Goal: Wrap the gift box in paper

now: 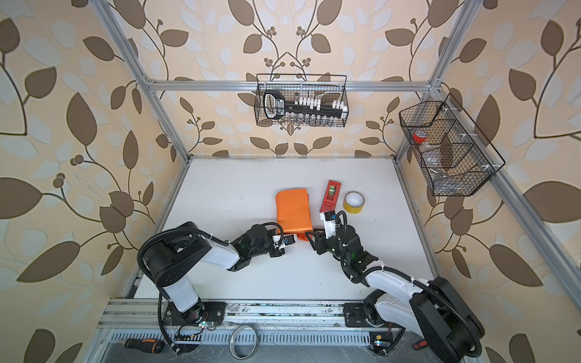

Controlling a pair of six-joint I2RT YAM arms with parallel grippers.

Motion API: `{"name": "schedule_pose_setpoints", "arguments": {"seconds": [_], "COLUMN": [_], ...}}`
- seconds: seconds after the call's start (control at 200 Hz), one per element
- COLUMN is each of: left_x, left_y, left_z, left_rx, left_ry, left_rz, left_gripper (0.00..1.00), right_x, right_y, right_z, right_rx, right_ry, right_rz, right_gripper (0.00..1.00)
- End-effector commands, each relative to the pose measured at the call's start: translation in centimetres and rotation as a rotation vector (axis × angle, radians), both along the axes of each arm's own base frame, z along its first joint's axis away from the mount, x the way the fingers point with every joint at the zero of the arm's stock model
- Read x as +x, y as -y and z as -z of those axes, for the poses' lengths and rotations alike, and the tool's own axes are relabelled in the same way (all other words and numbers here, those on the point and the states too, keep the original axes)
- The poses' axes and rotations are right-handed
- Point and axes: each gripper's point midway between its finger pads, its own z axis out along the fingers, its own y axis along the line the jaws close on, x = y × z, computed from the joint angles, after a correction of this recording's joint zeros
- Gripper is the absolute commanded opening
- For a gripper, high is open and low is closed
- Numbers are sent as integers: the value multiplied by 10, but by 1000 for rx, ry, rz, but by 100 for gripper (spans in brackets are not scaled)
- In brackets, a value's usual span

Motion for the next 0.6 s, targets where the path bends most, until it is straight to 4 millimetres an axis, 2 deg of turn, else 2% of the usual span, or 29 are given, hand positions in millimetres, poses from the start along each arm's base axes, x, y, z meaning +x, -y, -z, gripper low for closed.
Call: {"name": "schedule_pose_setpoints", "arguments": {"seconds": [0.0, 0.15, 0.31, 0.48, 0.595], "left_x": [11, 13, 12, 17, 24], "left_y": [4, 4, 5, 3, 4], "left_z": [-23, -24, -24, -27, -26], "left_rx": [-91, -108, -127, -134, -129], "left_ry": [18, 15, -5, 2, -10], "left_rz": [-40, -55, -58, -91, -120], "left_gripper": [0, 0, 0, 0, 0], "right_x": [19, 43, 60, 52, 43], "right_y": [22, 15, 10, 12, 19], "right_z": [-3, -4, 20, 53, 65], "right_rx": [-59, -107, -176, -235, -265], "right_ry": [-35, -64, -131, -217, -243], "right_rz": [167, 199, 202, 189, 191], "right_gripper": [61, 67, 64, 56, 51]}}
